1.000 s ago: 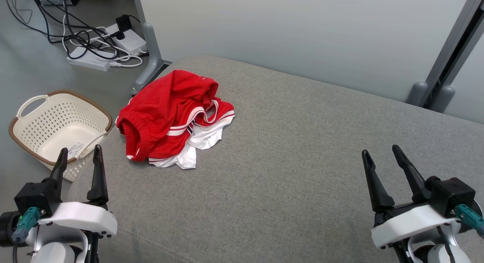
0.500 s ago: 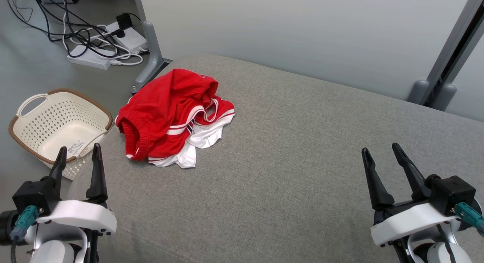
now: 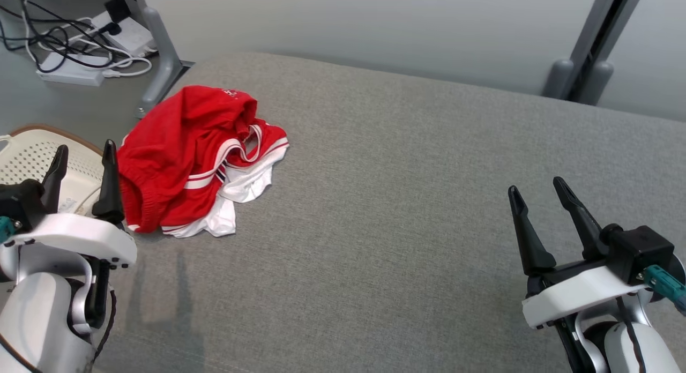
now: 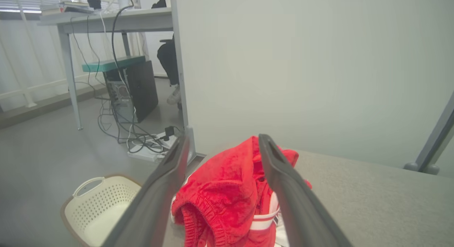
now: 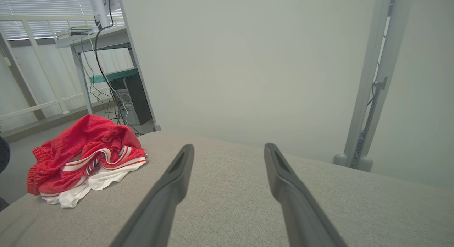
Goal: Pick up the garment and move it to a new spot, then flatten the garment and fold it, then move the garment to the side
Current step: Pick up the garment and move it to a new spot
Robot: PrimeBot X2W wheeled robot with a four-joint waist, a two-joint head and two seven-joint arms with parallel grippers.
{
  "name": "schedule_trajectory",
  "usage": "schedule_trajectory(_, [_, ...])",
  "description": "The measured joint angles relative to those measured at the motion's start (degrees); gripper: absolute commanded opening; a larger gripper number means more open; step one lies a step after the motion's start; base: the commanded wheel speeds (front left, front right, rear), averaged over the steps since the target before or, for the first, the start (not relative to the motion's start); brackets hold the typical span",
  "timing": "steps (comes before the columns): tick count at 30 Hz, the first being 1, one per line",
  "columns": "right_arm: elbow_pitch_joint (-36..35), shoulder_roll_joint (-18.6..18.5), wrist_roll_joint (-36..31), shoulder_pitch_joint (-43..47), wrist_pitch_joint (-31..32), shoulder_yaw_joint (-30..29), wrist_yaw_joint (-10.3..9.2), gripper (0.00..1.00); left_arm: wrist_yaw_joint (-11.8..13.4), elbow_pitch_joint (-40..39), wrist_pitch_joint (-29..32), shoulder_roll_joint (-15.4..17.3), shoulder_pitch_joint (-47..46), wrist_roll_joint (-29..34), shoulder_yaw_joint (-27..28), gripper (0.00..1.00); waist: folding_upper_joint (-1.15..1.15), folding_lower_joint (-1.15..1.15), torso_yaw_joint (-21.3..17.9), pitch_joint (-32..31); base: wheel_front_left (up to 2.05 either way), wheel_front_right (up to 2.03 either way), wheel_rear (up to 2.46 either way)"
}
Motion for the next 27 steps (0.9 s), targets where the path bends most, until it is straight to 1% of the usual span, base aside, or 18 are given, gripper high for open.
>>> schedule_trajectory(5, [-0.99, 0.01, -1.11, -2.25, 0.84, 0.47, 0.00, 1.00, -2.59, 9.77, 1.33, 0.35, -5.15, -2.31, 0.47, 1.00, 0.00, 0.00, -2.86, 3.87, 0.00, 0.00, 0.00])
schedule_trajectory(9, [-1.78, 0.00, -1.94, -3.83, 1.33, 0.65, 0.00, 1.00, -5.32, 18.63, 3.21, 0.32, -9.20, -4.98, 0.94, 1.00, 0.00, 0.00, -5.12, 7.30, 0.00, 0.00, 0.00])
schedule_trajectory(13, [-2.13, 0.00, -2.48, -5.01, 1.64, 0.79, 0.00, 1.00, -7.84, 26.49, 4.46, 0.70, -13.18, -6.10, 0.83, 1.00, 0.00, 0.00, -7.21, 10.34, 0.00, 0.00, 0.00])
schedule_trajectory(14, [-2.25, 0.00, -2.52, -5.52, 1.65, 0.92, 0.00, 1.00, -8.87, 30.07, 5.46, 0.97, -15.06, -6.65, 0.65, 1.00, 0.00, 0.00, -8.12, 11.64, 0.00, 0.00, 0.00])
schedule_trajectory(19, [-2.18, -0.01, -2.56, -6.03, 1.62, 1.13, 0.00, 1.00, -9.43, 36.98, 5.37, 1.47, -18.86, -6.73, 0.38, 1.00, 0.00, 0.00, -9.95, 13.75, 0.00, 0.00, 0.00])
schedule_trajectory(20, [-2.12, -0.01, -2.55, -6.07, 1.62, 1.13, 0.00, 1.00, -9.43, 38.02, 5.05, 1.46, -19.46, -6.87, 0.51, 0.53, 0.00, 0.00, -10.16, 13.96, 0.00, 0.00, 0.00])
schedule_trajectory(21, [-2.08, 0.00, -2.55, -6.14, 1.60, 1.12, 0.00, 1.00, -9.43, 38.98, 4.56, 1.44, -20.01, -6.93, 0.64, 0.00, 0.00, 0.00, -10.30, 14.10, 0.00, 0.00, 0.00])
schedule_trajectory(27, [-1.63, 0.00, -2.30, -6.24, 1.27, 0.53, 0.00, 1.00, -9.00, 41.83, -0.59, 1.94, -22.52, -6.44, 0.63, 0.00, 0.00, 0.00, -10.09, 13.43, 0.00, 0.00, 0.00])
